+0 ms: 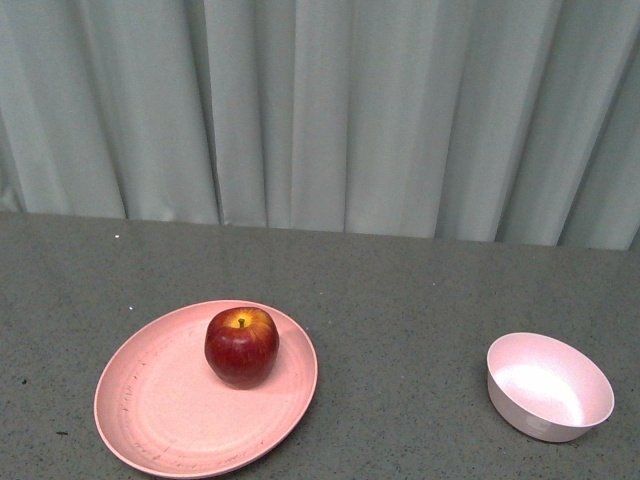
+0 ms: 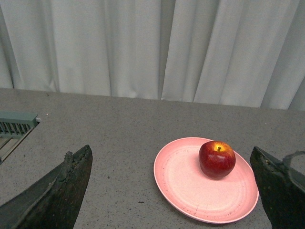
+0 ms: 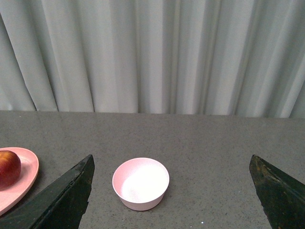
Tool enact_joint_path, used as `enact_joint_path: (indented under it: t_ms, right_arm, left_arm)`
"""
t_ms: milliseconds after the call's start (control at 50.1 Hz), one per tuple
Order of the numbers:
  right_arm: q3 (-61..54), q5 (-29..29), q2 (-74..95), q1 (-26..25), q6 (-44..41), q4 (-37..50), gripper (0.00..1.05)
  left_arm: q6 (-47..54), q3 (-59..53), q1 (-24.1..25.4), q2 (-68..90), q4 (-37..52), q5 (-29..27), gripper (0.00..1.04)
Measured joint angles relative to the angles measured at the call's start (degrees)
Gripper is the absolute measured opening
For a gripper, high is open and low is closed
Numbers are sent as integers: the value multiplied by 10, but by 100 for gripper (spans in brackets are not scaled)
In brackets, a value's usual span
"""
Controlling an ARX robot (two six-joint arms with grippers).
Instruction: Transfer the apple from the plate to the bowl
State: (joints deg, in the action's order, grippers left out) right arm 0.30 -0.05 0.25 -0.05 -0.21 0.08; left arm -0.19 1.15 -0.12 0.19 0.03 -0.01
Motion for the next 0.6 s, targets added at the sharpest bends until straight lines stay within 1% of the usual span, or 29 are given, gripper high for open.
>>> enact_joint_path:
  t_ms: [599]
  right_arm:
    - [0,0,0,0,0,0,95]
  left_arm:
    - [0,0,0,0,0,0,98]
